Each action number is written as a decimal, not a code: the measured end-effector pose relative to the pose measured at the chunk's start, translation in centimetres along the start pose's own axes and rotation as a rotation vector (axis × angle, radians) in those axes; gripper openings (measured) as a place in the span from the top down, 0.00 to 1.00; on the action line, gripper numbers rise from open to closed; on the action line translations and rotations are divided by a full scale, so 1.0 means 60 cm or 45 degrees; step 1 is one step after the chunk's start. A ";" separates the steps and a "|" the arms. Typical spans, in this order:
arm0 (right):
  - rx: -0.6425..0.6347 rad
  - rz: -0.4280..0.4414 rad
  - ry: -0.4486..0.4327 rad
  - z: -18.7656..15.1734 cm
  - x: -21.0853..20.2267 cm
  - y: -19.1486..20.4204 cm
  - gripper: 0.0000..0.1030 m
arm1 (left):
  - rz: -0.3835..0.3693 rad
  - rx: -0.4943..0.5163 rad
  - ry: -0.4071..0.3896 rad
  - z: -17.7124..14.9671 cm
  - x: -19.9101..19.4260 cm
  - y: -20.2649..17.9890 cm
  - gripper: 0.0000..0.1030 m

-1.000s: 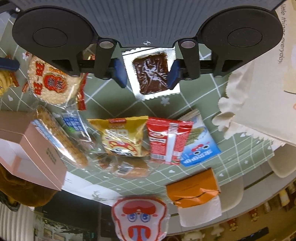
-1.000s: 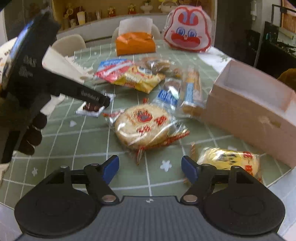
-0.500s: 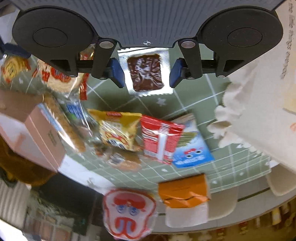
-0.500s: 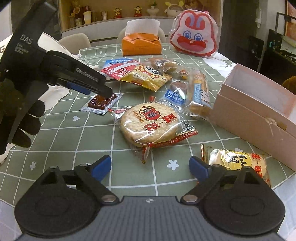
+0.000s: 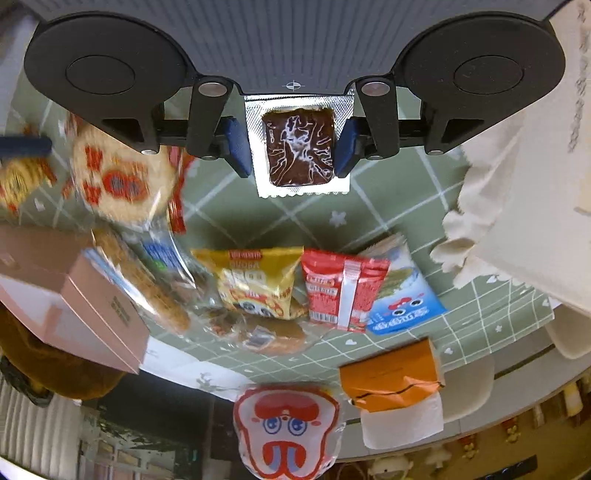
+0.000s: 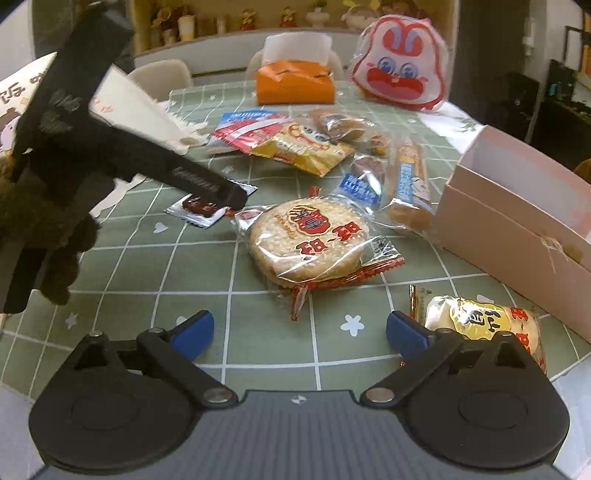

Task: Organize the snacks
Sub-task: 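Close the left tool on the chocolate square and its silver wrapper, then grasp the round sesame rice cracker with the right tool and lift it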

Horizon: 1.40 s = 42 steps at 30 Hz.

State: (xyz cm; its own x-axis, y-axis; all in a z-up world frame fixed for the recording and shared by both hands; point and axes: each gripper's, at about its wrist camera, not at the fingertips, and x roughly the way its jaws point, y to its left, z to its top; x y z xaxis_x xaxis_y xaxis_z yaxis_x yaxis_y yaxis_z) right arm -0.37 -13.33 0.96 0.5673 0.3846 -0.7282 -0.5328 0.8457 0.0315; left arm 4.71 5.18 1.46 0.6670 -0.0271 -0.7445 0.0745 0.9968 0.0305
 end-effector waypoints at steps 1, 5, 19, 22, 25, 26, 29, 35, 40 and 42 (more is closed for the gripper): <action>-0.002 0.026 0.018 0.006 -0.003 -0.004 0.13 | -0.011 0.001 0.004 -0.007 -0.007 0.003 0.47; -0.013 0.019 -0.113 0.030 -0.026 -0.020 0.13 | -0.043 0.009 0.009 -0.023 -0.024 0.008 0.47; -0.195 -0.030 0.046 0.103 0.073 0.005 0.22 | -0.113 -0.025 0.080 -0.038 -0.050 0.026 0.46; -0.168 -0.044 0.036 0.099 0.054 -0.003 0.37 | -0.091 -0.003 0.071 -0.040 -0.051 0.018 0.47; -0.152 -0.048 0.006 0.094 0.022 -0.009 0.50 | -0.074 0.040 0.060 -0.042 -0.051 0.004 0.47; -0.144 -0.051 -0.007 0.092 0.009 -0.011 0.53 | -0.082 0.049 0.054 -0.043 -0.052 -0.001 0.47; -0.130 -0.082 -0.024 0.081 -0.018 -0.020 0.55 | -0.137 0.058 0.041 -0.044 -0.052 -0.017 0.48; -0.171 -0.110 0.012 0.041 -0.035 -0.024 0.54 | -0.170 0.094 0.022 -0.046 -0.051 -0.052 0.48; -0.111 0.033 0.012 0.022 -0.055 -0.030 0.32 | -0.174 0.055 0.026 -0.042 -0.047 -0.049 0.47; -0.106 0.030 -0.027 0.021 -0.065 -0.031 0.28 | -0.169 0.065 0.026 -0.042 -0.046 -0.050 0.47</action>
State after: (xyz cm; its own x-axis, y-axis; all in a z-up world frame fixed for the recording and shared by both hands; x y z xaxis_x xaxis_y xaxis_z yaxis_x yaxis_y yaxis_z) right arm -0.79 -15.94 4.58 0.5665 0.4126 -0.7133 -0.5963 0.8027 -0.0093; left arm 0.75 2.46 1.74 0.6334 -0.1563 -0.7579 0.1992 0.9793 -0.0354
